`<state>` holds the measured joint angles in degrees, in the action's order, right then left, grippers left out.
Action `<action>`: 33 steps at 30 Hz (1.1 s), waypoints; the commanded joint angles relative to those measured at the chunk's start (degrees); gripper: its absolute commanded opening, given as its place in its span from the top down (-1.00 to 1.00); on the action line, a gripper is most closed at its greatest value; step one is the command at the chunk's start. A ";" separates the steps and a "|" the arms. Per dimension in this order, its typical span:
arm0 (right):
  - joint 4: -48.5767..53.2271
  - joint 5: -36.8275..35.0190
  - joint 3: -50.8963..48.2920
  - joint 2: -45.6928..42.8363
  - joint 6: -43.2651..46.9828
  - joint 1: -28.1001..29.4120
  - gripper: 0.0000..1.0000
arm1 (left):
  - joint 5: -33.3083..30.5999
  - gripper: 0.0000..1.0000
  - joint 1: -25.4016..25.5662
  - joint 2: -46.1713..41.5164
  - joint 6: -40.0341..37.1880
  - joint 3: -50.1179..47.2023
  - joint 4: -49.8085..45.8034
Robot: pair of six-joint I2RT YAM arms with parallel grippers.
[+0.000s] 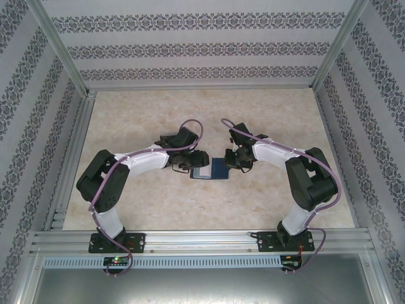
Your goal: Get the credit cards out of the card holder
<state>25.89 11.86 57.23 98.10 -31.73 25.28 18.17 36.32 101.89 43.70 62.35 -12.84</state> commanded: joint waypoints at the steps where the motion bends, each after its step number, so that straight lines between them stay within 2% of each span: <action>1: 0.46 0.08 -0.51 0.87 -0.86 0.65 1.00 | 1.73 -0.12 0.34 1.84 -0.73 -0.85 1.17; 11: -0.03 0.27 -0.41 1.47 -1.16 1.09 1.00 | 2.51 -0.12 0.38 5.11 -0.94 0.10 -0.33; 19: -1.64 1.14 -0.83 3.01 -1.41 0.90 1.00 | 10.49 -0.12 0.66 5.06 -0.04 -1.26 7.51; 25: -2.37 1.76 -0.72 3.57 -1.50 0.88 1.00 | 11.83 -0.39 0.69 4.31 0.24 -1.95 9.26; 33: -2.35 1.94 -0.90 3.50 -1.41 0.61 1.00 | 11.99 -0.56 0.69 2.62 0.34 -2.32 10.12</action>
<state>25.67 11.35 57.23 99.96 -32.67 25.23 26.76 36.27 104.95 43.86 61.01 -5.89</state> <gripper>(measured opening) 0.086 0.778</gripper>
